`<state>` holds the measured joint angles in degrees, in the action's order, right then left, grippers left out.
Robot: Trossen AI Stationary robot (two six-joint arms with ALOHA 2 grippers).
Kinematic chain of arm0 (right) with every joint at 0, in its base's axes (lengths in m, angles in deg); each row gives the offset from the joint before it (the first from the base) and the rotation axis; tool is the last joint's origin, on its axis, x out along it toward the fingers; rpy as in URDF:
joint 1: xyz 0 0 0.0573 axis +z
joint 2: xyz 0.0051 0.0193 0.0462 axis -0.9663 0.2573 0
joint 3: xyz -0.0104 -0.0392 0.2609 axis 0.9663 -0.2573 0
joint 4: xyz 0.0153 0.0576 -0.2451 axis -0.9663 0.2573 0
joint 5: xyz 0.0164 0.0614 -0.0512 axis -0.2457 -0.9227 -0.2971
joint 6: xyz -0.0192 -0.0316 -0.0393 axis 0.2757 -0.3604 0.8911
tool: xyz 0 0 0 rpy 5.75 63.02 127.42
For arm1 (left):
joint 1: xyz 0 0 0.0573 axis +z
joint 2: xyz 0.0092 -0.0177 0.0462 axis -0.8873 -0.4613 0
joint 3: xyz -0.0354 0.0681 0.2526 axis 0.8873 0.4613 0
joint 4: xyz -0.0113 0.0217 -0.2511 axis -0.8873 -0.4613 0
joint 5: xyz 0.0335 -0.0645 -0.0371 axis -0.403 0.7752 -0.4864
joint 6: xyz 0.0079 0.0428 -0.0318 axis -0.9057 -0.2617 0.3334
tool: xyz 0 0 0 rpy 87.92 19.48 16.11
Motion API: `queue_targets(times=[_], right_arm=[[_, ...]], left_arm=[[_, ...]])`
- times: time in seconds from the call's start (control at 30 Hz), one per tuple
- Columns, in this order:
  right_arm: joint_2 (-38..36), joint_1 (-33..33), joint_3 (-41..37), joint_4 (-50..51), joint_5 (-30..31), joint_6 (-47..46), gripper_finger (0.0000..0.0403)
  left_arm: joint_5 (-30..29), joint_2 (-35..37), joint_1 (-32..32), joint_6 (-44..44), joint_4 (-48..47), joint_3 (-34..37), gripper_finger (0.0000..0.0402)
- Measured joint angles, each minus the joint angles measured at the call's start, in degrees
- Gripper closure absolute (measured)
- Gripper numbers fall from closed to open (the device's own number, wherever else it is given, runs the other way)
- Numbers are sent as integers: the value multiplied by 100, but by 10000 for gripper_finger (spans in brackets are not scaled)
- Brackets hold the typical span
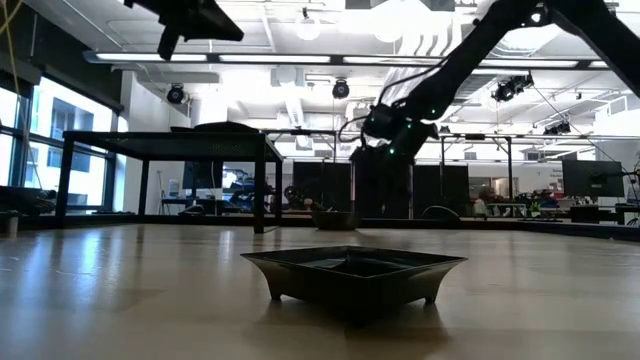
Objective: Pick & Place Mini shaped plates
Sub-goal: Stack the distorted square plate on top of the other distorted square plates on the shelf
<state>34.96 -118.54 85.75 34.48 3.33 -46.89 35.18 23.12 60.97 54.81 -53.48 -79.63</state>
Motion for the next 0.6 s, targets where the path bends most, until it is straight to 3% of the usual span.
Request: queue_targets(times=[0.3,0.6], right_arm=[[76,10,-1,-66,171,-60,397],[-396,76,-3,380,234,-298,399]], left_arm=[[0,0,2,0,-157,0,401],[0,0,2,81,-159,0,401]])
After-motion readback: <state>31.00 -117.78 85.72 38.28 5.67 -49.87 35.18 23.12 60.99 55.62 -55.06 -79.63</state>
